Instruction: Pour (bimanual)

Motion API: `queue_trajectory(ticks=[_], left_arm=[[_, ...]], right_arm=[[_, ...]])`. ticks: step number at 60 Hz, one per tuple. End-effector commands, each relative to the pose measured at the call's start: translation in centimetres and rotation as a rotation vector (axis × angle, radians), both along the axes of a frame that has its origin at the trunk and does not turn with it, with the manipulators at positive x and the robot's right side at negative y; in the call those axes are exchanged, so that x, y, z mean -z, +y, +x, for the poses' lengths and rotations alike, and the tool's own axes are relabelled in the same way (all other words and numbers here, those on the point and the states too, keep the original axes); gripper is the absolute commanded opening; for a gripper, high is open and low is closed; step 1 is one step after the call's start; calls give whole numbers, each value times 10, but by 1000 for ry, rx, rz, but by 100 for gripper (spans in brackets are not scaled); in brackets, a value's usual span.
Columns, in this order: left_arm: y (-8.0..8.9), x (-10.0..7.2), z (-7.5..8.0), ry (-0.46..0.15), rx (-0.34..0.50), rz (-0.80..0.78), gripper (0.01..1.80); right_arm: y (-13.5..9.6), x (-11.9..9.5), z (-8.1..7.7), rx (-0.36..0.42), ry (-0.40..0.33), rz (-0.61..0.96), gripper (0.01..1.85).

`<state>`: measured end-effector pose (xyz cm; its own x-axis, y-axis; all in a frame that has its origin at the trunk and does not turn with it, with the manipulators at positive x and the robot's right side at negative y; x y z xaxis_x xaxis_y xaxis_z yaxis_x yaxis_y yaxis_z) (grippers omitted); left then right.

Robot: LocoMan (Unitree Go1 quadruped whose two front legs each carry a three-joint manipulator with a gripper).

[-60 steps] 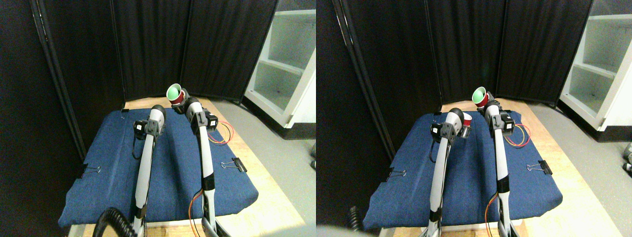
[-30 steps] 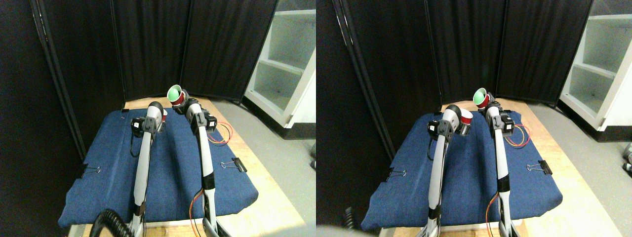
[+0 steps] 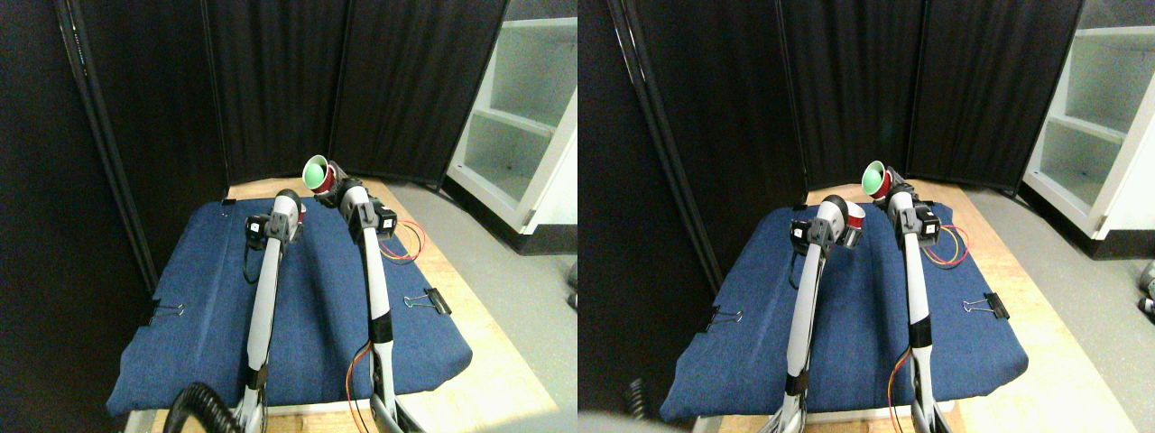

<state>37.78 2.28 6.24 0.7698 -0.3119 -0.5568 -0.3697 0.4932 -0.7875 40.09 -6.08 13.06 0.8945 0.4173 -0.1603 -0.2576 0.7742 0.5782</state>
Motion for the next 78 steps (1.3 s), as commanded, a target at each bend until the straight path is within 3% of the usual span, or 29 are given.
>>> queue_trajectory(ticks=[1,16,48,78], left_arm=[[-4,-4,5,-34,-5,-6,1],[-5,-6,5,-47,-26,-12,1],[-4,-12,2,-20,-23,-46,1],[-3,-6,6,-15,-33,-33,1]], right_arm=[[0,-8,0,-9,-47,-2,5],[4,-3,-2,-23,-30,30,3],[8,6,6,-40,-55,-75,3],[13,-3,1,-64,-89,-154,2]])
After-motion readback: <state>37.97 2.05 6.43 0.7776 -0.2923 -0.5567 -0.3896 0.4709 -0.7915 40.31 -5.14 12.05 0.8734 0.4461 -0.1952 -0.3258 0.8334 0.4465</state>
